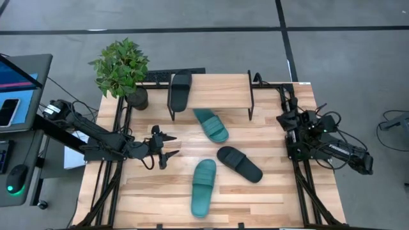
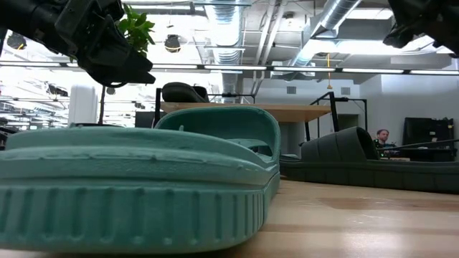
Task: Pick and place slides into the shelf
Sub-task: Put the black pair of slippers on the shelf
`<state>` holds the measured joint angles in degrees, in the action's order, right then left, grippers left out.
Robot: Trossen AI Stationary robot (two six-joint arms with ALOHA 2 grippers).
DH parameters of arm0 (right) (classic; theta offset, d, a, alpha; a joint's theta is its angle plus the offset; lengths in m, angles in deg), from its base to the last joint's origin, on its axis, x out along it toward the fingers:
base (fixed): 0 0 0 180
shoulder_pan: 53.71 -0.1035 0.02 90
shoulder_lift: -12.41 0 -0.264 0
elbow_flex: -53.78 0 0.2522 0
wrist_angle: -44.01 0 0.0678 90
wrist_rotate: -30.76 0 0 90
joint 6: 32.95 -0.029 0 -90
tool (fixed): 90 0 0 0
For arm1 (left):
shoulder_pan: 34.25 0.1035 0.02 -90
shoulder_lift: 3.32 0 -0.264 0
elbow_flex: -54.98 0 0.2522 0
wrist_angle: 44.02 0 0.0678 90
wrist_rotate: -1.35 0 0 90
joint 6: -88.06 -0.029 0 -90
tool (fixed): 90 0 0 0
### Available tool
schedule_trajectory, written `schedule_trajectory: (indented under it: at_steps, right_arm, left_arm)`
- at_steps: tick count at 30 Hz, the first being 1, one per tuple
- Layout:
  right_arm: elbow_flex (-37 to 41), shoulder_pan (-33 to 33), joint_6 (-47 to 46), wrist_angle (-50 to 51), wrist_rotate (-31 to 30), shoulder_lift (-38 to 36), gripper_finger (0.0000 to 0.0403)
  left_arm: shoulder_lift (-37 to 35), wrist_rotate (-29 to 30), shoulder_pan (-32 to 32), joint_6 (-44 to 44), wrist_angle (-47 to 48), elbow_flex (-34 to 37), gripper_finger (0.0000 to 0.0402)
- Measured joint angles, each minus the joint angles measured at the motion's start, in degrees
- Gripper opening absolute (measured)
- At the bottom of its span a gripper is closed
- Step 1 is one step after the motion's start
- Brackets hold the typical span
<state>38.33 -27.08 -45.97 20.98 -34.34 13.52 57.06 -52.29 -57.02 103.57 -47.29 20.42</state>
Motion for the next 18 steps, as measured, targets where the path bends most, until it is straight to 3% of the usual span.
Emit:
schedule_trajectory:
  at_steps: [6, 13, 18]
  right_arm:
    - [-1.9, -0.1, 0.9, -0.1, -1.0, 2.9, 0.0]
    - [-5.3, -4.8, 8.0, 0.1, -1.8, 13.9, 0.0]
    - [-11.2, -9.6, 14.2, 2.5, -11.4, 24.6, 0.0]
  left_arm:
    - [0.0, 0.0, 0.0, -0.1, 0.0, 0.0, 0.0274]
    - [0.0, 0.0, 0.0, -3.8, 0.0, 0.0, 0.0274]
    - [0.0, 0.0, 0.0, -4.9, 0.0, 0.0, 0.0274]
